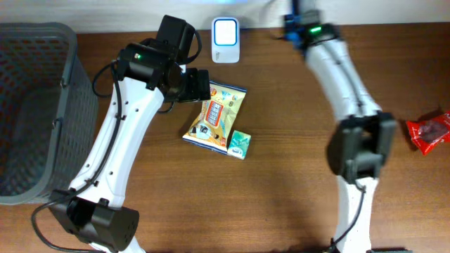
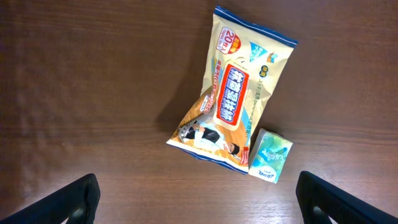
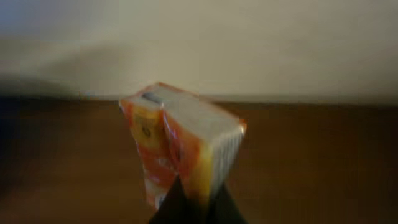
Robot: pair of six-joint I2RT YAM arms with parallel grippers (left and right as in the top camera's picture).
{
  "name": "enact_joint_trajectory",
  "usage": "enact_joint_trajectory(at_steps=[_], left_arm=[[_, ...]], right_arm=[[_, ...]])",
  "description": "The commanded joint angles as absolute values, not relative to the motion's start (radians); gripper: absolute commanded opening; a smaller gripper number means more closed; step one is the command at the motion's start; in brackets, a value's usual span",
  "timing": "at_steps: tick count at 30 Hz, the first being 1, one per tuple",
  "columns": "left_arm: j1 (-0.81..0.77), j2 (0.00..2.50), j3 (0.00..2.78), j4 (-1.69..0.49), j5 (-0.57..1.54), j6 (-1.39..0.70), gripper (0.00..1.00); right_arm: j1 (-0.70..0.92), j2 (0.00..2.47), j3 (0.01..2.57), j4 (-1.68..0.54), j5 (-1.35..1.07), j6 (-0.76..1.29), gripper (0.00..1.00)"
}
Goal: Scan the item barcode
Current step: 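Carry the orange box right and drop it beside the red bag, then reach right gripper to the green pack and grasp it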
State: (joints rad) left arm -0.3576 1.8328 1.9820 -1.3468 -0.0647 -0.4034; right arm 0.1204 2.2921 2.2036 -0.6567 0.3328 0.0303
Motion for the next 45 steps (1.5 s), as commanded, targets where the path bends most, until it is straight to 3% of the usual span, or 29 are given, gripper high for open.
enact_joint_trajectory(at_steps=[1,5,8,12,18,19,22,23,28,32,37,40,45], left_arm=[[-0.355,1.84,1.983,-1.348,-0.076,-0.387,0.99],[-0.355,1.84,1.983,-1.348,-0.076,-0.387,0.99],[-0.355,1.84,1.983,-1.348,-0.076,-0.388,0.99],[-0.355,1.84,1.983,-1.348,-0.076,-0.387,0.99],[-0.355,1.84,1.983,-1.348,-0.076,-0.387,0.99],[-0.355,1.84,1.983,-1.348,-0.076,-0.387,0.99],[-0.355,1.84,1.983,-1.348,-0.076,-0.388,0.99],[-0.355,1.84,1.983,-1.348,-0.076,-0.388,0.99],[-0.355,1.84,1.983,-1.348,-0.076,-0.387,0.99],[-0.355,1.84,1.983,-1.348,-0.076,-0.387,0.99],[-0.355,1.84,1.983,-1.348,-0.076,-0.387,0.99],[-0.355,1.84,1.983,-1.348,-0.076,-0.388,0.99],[-0.355,1.84,1.983,-1.348,-0.076,-0.387,0.99]], right_arm=[[-0.027,2.224,2.211,-0.84,0.352,0.218,0.04],[-0.24,2.231,2.21,-1.114,0.349,0.357,0.05],[-0.372,2.232,2.21,-1.201,0.342,0.357,0.04],[-0.502,2.232,2.185,-1.193,0.232,0.357,0.04],[-0.562,2.232,2.037,-1.083,0.231,0.357,0.11],[-0.562,2.232,2.016,-1.065,0.229,0.357,0.16],[-0.562,2.232,1.983,-1.043,0.208,0.357,0.78],[-0.562,2.232,1.983,-1.043,0.194,0.357,0.88],[-0.562,2.232,1.983,-1.065,-0.06,0.35,0.99],[-0.5,2.232,1.983,-1.155,-0.682,0.013,0.99],[-0.253,2.232,1.976,-1.397,-0.695,-0.136,0.99],[-0.053,2.232,1.897,-1.393,-0.61,-0.156,0.99],[0.142,2.232,1.759,-1.317,-0.483,0.033,0.99]])
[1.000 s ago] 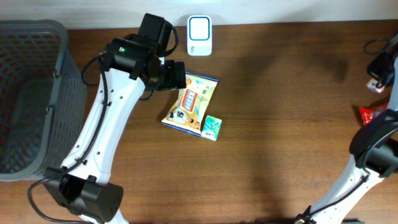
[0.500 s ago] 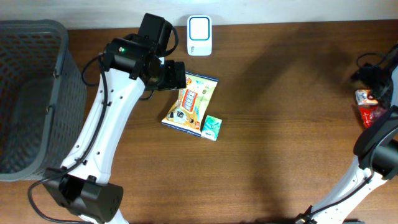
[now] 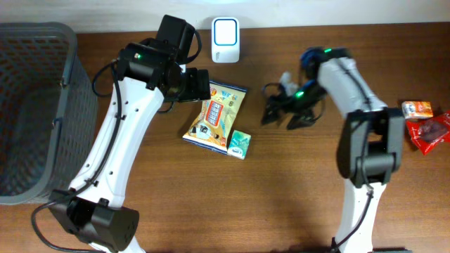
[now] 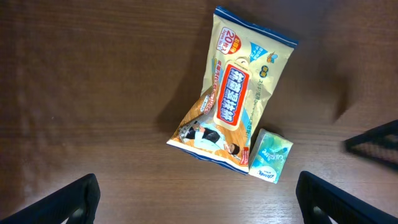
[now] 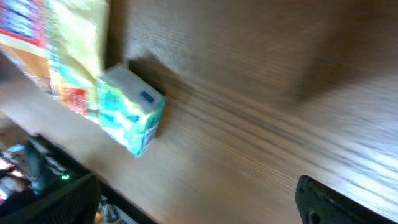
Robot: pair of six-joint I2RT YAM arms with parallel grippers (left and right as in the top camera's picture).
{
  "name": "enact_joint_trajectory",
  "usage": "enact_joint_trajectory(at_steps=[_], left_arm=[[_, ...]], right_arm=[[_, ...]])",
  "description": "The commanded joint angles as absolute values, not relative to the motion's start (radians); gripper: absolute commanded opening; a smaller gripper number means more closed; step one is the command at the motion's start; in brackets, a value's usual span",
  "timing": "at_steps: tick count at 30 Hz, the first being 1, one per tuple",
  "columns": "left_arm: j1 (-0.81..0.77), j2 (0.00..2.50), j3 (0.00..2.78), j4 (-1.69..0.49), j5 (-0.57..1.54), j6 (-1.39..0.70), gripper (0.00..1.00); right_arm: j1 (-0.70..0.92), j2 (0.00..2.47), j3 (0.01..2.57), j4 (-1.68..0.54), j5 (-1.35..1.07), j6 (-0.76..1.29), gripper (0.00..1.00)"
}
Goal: Scan the item barcode
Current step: 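Reach right gripper to the green pack and grasp it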
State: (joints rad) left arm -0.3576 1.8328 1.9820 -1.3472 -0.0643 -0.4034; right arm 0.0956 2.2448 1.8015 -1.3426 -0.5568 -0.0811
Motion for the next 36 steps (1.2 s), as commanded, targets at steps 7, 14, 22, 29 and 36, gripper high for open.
enact_joint_trajectory(at_steps=[7,14,22,29,36], left_arm=[[-0.355,1.84,1.983,-1.348,-0.076,-0.387,0.99],[-0.355,1.84,1.983,-1.348,-0.076,-0.387,0.99],[-0.355,1.84,1.983,-1.348,-0.076,-0.388,0.99],[-0.355,1.84,1.983,-1.348,-0.076,-0.388,0.99],[-0.355,1.84,1.983,-1.348,-0.076,-0.388,0.99]], right_arm=[[0.189,2.106,1.759,-1.4,-0.368,0.114,0.99],[0.19,1.779,1.603,-1.422,-0.328,0.111,0.99],[0.19,1.759,1.348,-1.159,-0.413,0.222,0.99],[0.191,1.76,1.193,-0.879,-0.416,0.519,0.71],[0.243,1.766,1.172,-0.699,-0.486,0.566,0.68]])
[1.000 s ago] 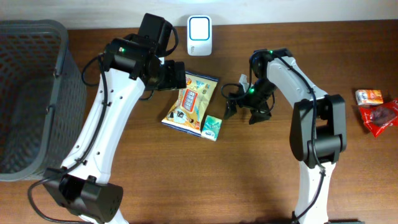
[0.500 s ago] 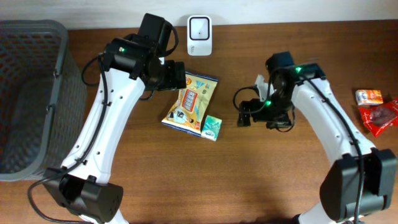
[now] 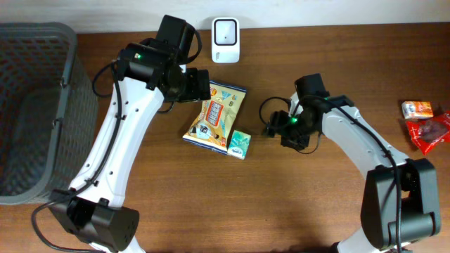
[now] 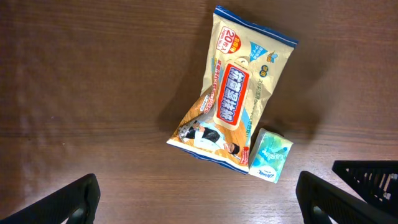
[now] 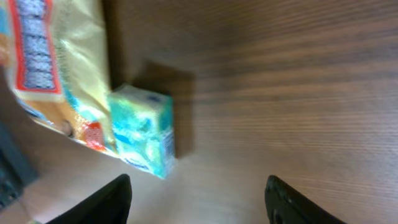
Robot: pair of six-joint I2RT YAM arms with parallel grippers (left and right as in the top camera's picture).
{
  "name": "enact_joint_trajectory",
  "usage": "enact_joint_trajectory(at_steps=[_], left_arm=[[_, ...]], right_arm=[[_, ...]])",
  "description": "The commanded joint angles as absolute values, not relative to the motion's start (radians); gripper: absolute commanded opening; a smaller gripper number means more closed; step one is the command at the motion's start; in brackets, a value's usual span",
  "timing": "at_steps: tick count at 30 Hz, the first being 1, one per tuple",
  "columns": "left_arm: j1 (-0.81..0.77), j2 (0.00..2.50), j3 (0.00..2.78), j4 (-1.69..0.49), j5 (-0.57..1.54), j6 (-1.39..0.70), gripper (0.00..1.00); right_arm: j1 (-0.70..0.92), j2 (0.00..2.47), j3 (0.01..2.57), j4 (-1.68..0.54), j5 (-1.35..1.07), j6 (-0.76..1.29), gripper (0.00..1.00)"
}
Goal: Scan the item barcode
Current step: 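Reach right gripper to the green pack and grasp it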
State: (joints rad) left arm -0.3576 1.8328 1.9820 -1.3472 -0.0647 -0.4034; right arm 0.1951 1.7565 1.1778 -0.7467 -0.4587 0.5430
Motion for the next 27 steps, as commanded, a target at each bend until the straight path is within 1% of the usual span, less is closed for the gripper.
enact_joint_trajectory(at_steps=[1,4,7,9,10,11,12,13,14,15,17,18,19,20,21,22,24,27], left_arm=[[-0.355,1.84,1.983,-1.348,-0.076,-0.387,0.99],[-0.355,1.84,1.983,-1.348,-0.076,-0.387,0.99],[-0.355,1.84,1.983,-1.348,-0.076,-0.387,0.99],[-0.355,1.84,1.983,-1.348,-0.076,-0.387,0.99],[-0.355,1.84,1.983,-1.348,-0.076,-0.388,0.99],[-0.355,1.84,1.983,-1.348,-0.076,-0.388,0.99],[-0.355,1.84,1.983,-1.348,-0.076,-0.388,0.99],[-0.355,1.84,1.983,-1.348,-0.076,-0.388,0.99],[-0.355,1.84,1.983,-1.348,-0.076,-0.388,0.99],[-0.355,1.84,1.983,-1.348,-0.076,-0.388,0.99],[-0.355,1.84,1.983,-1.348,-0.076,-0.387,0.99],[-0.355,1.84,1.983,-1.348,-0.076,-0.387,0.99],[-0.355,1.84,1.983,-1.348,-0.076,-0.388,0.99],[-0.355,1.84,1.983,-1.348,-0.076,-0.387,0.99],[-0.355,1.84,1.983,-1.348,-0.076,-0.388,0.99],[-0.355,1.84,1.983,-1.348,-0.076,-0.387,0.99],[-0.355,1.84,1.983,-1.348,-0.076,-0.387,0.99],[-0.355,1.84,1.983,-1.348,-0.076,-0.387,0.99]], right_arm=[[0.257,1.771,1.172,-0.68,-0.486,0.585,0.68],[0.323,1.811,1.172,-0.6,-0.456,0.694,0.68],[0.381,1.878,1.172,-0.555,-0.434,0.743,0.67],[0.404,1.914,1.172,-0.544,-0.434,0.743,0.64],[0.416,1.939,1.172,-0.535,-0.433,0.742,0.61],[0.424,1.958,1.172,-0.531,-0.433,0.743,0.55],[0.425,1.973,1.172,-0.527,-0.433,0.742,0.43],[0.425,1.981,1.172,-0.527,-0.424,0.742,0.35],[0.424,1.981,1.172,-0.527,-0.41,0.742,0.22],[0.419,1.981,1.172,-0.527,-0.403,0.741,0.05],[0.369,1.981,1.173,-0.526,-0.483,0.708,0.04],[0.33,1.981,1.176,-0.522,-0.58,0.638,0.04],[0.288,1.981,1.18,-0.523,-0.701,0.549,0.04],[0.237,1.981,1.18,-0.526,-0.875,0.433,0.04],[0.159,1.981,1.18,-0.562,-1.144,0.267,0.04],[0.124,1.981,1.18,-0.588,-1.23,0.214,0.04],[0.061,1.981,1.18,-0.643,-1.321,0.127,0.04],[0.045,1.981,1.18,-0.706,-1.336,0.028,0.04]])
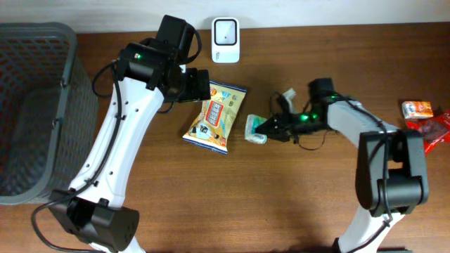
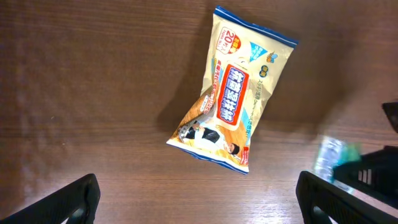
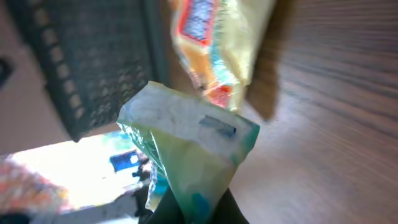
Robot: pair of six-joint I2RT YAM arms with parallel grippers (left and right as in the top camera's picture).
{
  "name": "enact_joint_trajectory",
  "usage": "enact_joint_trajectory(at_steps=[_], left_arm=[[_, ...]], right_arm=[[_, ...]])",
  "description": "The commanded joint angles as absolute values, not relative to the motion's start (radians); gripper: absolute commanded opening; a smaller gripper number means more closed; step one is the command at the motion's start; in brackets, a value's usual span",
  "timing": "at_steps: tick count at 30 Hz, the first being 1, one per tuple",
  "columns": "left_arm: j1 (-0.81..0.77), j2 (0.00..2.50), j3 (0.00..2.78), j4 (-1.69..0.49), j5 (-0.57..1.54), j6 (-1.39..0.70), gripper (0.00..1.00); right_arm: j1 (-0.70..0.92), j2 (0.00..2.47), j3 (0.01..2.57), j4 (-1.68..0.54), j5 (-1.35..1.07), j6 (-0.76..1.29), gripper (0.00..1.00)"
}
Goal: Scan the item barcode
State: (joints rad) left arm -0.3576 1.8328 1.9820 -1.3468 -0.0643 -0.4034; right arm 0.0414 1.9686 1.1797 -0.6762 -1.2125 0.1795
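Note:
A small teal tissue pack (image 1: 255,129) is held off the table, just right of the yellow snack bag (image 1: 214,116). My right gripper (image 1: 268,127) is shut on it. The right wrist view shows the pack (image 3: 186,140) pinched between the jaws of that gripper (image 3: 186,208), with the snack bag (image 3: 217,43) behind it. The white scanner (image 1: 225,31) stands at the table's back edge. My left gripper (image 1: 198,84) hangs open above the snack bag (image 2: 233,102), holding nothing. In the left wrist view the pack (image 2: 331,158) is a blur at the right.
A grey mesh basket (image 1: 35,105) stands at the left end of the table. A small orange box (image 1: 416,109) and a red packet (image 1: 430,133) lie at the right edge.
The teal pack lay on the table against the snack bag's lower corner, with my right gripper open beside it. Now that gripper is shut on the pack, raised and further right.
First my right gripper held an orange box at the back near the scanner. Then the box lay at the right edge and the gripper was open mid-table. It stood open by the teal pack, and now holds it. My left arm stayed still throughout.

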Motion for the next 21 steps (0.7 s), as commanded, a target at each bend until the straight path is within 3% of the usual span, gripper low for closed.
enact_joint_trajectory(at_steps=[1,6,9,12,14,15,19,21], left_arm=[[-0.355,1.84,1.983,-1.348,-0.076,-0.388,0.99],[-0.355,1.84,1.983,-1.348,-0.076,-0.387,0.99],[-0.355,1.84,1.983,-1.348,-0.076,-0.387,0.99],[-0.355,1.84,1.983,-1.348,-0.076,-0.388,0.99],[-0.355,1.84,1.983,-1.348,-0.076,-0.387,0.99],[-0.355,1.84,1.983,-1.348,-0.076,-0.388,0.99],[-0.355,1.84,1.983,-1.348,-0.076,-0.387,0.99],[-0.355,1.84,1.983,-1.348,-0.076,-0.387,0.99]], right_arm=[[0.05,1.981,1.18,-0.746,-1.336,-0.035,0.04],[0.051,1.981,1.18,-0.867,-1.262,-0.192,0.04],[0.049,1.981,1.18,-0.86,-0.886,0.004,0.04],[0.043,1.981,1.184,-0.86,-0.727,0.028,0.05],[0.025,1.981,1.212,-0.875,-0.511,0.147,0.48],[0.02,1.981,1.24,-0.904,-0.425,0.194,0.56],[0.02,1.98,1.475,-1.151,-0.26,0.192,0.64],[0.048,1.98,1.612,-1.289,-0.248,0.182,0.63]])
